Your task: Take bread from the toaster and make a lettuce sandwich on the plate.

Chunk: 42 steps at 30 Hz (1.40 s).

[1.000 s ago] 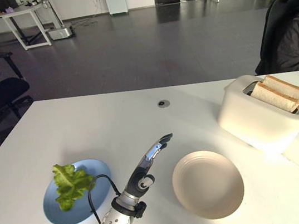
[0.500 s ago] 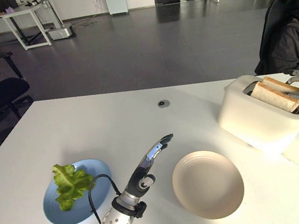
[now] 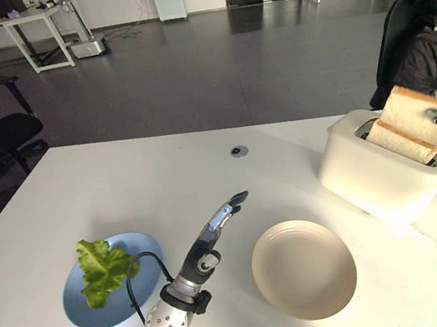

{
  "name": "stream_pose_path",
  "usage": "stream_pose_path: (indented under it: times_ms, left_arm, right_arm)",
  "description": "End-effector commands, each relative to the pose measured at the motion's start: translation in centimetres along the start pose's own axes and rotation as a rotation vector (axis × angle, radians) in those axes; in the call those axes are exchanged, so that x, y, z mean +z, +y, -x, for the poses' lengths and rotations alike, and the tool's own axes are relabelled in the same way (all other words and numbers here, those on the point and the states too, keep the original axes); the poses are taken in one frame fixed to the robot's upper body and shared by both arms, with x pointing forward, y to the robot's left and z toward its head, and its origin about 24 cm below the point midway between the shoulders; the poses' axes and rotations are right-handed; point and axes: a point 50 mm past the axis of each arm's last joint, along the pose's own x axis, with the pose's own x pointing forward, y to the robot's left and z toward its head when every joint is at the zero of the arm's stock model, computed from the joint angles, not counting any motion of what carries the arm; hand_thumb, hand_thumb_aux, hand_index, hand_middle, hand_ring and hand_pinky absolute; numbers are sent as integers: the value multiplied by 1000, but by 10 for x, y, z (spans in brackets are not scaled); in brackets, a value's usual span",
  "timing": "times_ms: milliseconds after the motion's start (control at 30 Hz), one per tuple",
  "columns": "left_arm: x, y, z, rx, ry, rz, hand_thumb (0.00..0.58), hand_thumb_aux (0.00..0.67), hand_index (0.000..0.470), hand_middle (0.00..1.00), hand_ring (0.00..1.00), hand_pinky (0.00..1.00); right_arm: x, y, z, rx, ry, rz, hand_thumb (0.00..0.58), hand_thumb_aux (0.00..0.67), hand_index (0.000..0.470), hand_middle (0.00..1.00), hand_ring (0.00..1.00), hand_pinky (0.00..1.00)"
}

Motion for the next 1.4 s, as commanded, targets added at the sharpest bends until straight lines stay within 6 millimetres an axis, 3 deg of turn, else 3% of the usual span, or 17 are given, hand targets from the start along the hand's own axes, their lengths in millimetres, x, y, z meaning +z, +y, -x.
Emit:
stream_pose_path:
  times_ms: [33, 167, 267, 433, 600, 767, 867, 933, 1000, 1033, 1067, 1100, 1133, 1167, 1200, 1233, 1400]
  left_arm:
    - [25, 38, 2, 114, -14, -138, 0, 0, 0, 0, 0, 0]
    - [43, 86, 20, 182, 115, -409, 0, 0, 0, 0, 0, 0]
    - [46, 118, 42, 209, 285, -595, 0, 0, 0, 0, 0, 0]
    - [41, 149, 77, 180, 580, -901, 0, 0, 0, 0, 0, 0]
    - [28, 163, 108, 86, 833, -1107, 0, 0, 0, 0, 0, 0]
    - [4, 160, 128, -92, 1009, -1197, 5, 3, 2, 0, 0, 0]
    - [-1, 157, 134, -180, 1055, -1218, 45, 26, 18, 0, 0, 0]
    - [-3, 155, 135, -209, 1070, -1229, 0, 0, 0, 0, 0, 0]
    - [-5, 153, 137, -226, 1083, -1242, 0, 0, 0, 0, 0, 0]
    - [-7, 153, 138, -238, 1097, -1246, 205, 131, 92, 0, 0, 0]
    - [-8, 153, 139, -243, 1108, -1252, 458, 363, 254, 0, 0, 0]
    - [-8, 154, 140, -243, 1114, -1264, 487, 402, 282, 0, 0, 0]
    - [-9, 154, 139, -244, 1112, -1274, 539, 491, 345, 0, 0, 0]
    - [-10, 154, 137, -245, 1104, -1281, 553, 525, 369, 0, 0, 0]
    - [-12, 153, 136, -247, 1093, -1287, 579, 641, 450, 0, 0, 0]
    - [-13, 152, 133, -249, 1076, -1292, 580, 670, 470, 0, 0, 0]
    - [-3, 149, 114, -186, 916, -1322, 580, 670, 470, 0, 0, 0]
  right_arm:
    - [49, -22, -1, 88, -176, -145, 580, 670, 470, 0, 0, 0]
    - [83, -12, 3, 313, -288, -267, 580, 670, 470, 0, 0, 0]
    - [84, 22, 4, 572, -259, -303, 580, 670, 470, 0, 0, 0]
    - [75, 81, 8, 925, -181, -244, 580, 670, 470, 0, 0, 0]
    - [71, 142, 3, 1155, -161, -124, 580, 670, 470, 0, 0, 0]
    - [41, 196, -3, 1220, -61, 12, 580, 670, 470, 0, 0, 0]
    - [34, 209, -1, 1245, -44, 27, 580, 670, 470, 0, 0, 0]
    - [32, 214, -3, 1233, -40, 41, 578, 636, 446, 0, 0, 0]
    - [29, 219, -4, 1224, -34, 46, 571, 586, 411, 0, 0, 0]
    - [27, 222, -4, 1221, -28, 55, 498, 418, 293, 0, 0, 0]
    - [26, 224, -4, 1213, -31, 74, 128, 79, 55, 0, 0, 0]
    - [26, 225, -5, 1200, -37, 89, 0, 0, 0, 0, 0, 0]
    - [28, 225, -7, 1182, -48, 89, 0, 0, 0, 0, 0, 0]
    - [30, 225, -10, 1163, -62, 85, 0, 0, 0, 0, 0, 0]
    - [33, 224, -12, 1144, -74, 82, 0, 0, 0, 0, 0, 0]
    - [35, 223, -14, 1126, -85, 80, 0, 0, 0, 0, 0, 0]
    - [38, 220, -19, 1067, -114, 74, 0, 0, 0, 0, 0, 0]
